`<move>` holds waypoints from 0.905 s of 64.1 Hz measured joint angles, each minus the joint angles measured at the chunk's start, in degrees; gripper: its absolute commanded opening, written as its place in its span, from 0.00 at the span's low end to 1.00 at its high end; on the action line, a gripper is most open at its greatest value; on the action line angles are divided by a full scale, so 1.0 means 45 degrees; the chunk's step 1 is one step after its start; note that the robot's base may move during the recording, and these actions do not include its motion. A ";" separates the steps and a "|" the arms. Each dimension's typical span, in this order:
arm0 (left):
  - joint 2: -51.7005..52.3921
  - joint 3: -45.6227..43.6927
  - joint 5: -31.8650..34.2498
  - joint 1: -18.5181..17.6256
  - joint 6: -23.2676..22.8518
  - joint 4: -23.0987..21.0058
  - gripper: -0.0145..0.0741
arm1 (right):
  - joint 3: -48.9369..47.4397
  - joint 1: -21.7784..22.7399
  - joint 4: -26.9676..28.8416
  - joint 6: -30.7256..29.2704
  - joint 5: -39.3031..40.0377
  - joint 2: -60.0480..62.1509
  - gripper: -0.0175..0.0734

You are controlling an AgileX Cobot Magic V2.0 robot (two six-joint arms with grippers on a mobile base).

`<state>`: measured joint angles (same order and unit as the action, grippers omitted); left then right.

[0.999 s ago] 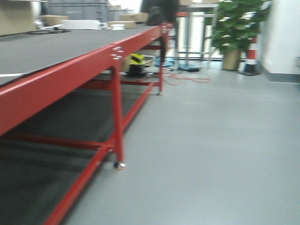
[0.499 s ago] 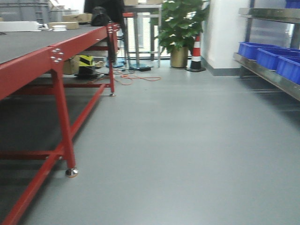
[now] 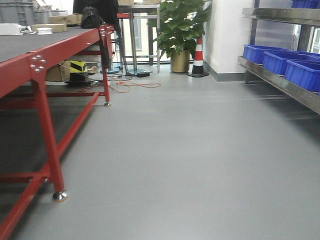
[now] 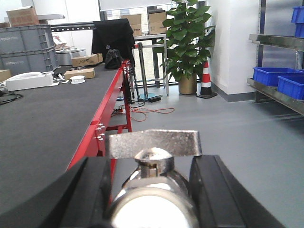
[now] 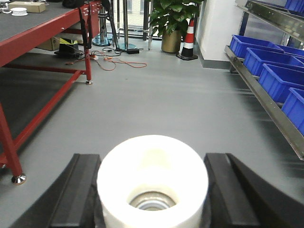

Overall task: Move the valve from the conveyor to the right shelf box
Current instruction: 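Drive the base past the red table to the blue-box shelf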

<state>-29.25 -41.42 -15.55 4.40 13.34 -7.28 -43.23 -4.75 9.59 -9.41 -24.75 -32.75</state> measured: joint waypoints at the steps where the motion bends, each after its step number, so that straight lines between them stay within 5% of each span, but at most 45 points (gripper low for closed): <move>1: 0.0000 0.0000 0.0000 0.0000 0.0000 0.0000 0.04 | 0.0000 0.0000 0.0000 0.0000 0.0000 0.0000 0.02; 58: 0.0000 0.0000 0.0000 0.0000 0.0000 0.0000 0.04 | 0.0000 0.0000 0.0000 0.0000 0.0000 0.0000 0.02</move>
<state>-29.25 -41.42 -15.55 4.40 13.34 -7.28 -43.23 -4.75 9.59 -9.41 -24.75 -32.75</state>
